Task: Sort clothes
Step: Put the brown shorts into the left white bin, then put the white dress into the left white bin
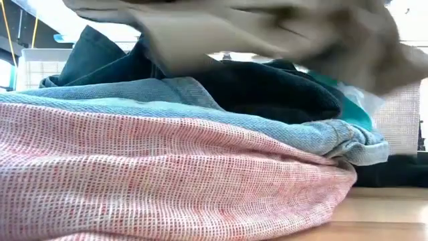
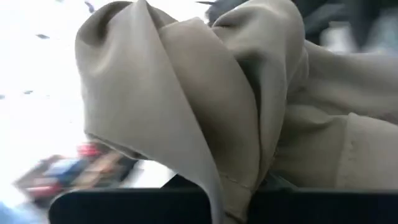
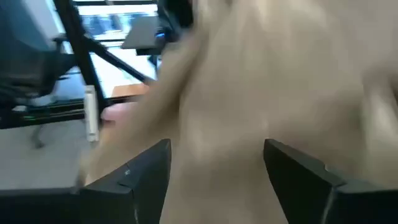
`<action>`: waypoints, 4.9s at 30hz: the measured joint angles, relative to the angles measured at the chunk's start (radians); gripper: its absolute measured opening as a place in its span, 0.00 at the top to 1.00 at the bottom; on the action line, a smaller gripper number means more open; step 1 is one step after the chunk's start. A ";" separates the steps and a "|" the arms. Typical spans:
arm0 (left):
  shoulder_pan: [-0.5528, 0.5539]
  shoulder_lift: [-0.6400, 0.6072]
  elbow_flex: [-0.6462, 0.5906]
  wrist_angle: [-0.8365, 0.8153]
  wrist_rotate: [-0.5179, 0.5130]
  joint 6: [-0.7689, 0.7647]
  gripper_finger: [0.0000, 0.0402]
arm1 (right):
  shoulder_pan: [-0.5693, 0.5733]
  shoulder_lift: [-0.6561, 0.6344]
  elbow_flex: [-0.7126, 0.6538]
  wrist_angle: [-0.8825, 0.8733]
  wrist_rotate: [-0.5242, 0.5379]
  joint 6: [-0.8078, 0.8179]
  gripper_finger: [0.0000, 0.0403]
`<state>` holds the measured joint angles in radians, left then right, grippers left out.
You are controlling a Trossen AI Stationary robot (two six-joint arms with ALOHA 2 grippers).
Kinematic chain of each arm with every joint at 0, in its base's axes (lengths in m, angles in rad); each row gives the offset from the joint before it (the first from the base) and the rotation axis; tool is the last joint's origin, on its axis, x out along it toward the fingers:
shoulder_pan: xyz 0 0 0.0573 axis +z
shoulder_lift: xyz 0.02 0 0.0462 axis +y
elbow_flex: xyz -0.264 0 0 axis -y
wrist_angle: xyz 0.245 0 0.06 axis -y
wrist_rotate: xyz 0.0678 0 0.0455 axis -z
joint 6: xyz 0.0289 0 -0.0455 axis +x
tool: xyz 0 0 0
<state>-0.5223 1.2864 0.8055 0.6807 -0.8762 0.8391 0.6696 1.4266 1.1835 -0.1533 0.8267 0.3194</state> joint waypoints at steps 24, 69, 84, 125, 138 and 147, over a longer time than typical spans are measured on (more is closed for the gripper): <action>0.552 -0.468 0.207 -0.327 -0.220 0.383 1.00 | 0.168 -0.001 -0.002 -0.117 0.352 0.076 0.39; 1.303 -0.027 0.648 -1.792 0.486 -0.824 0.53 | 0.127 0.001 -0.003 -0.276 0.280 0.267 0.39; 1.460 0.222 0.221 -1.611 0.520 -0.828 0.91 | 0.127 0.001 -0.003 -0.276 0.271 0.267 0.39; 0.989 -0.480 -0.121 -0.705 0.929 -0.511 0.99 | -0.469 0.148 -0.005 0.069 -0.561 -0.444 0.39; 0.930 -0.478 -0.123 -0.492 0.905 -0.360 0.99 | -0.724 0.137 -0.002 0.021 -0.717 -0.606 0.39; 0.929 -0.451 -0.105 -0.067 0.825 -0.328 0.99 | -0.874 0.148 0.116 -0.208 -1.050 -0.537 0.40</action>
<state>0.4067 0.8351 0.7004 0.6138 -0.0512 0.5111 -0.2043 1.5751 1.2997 -0.3614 -0.2232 -0.2180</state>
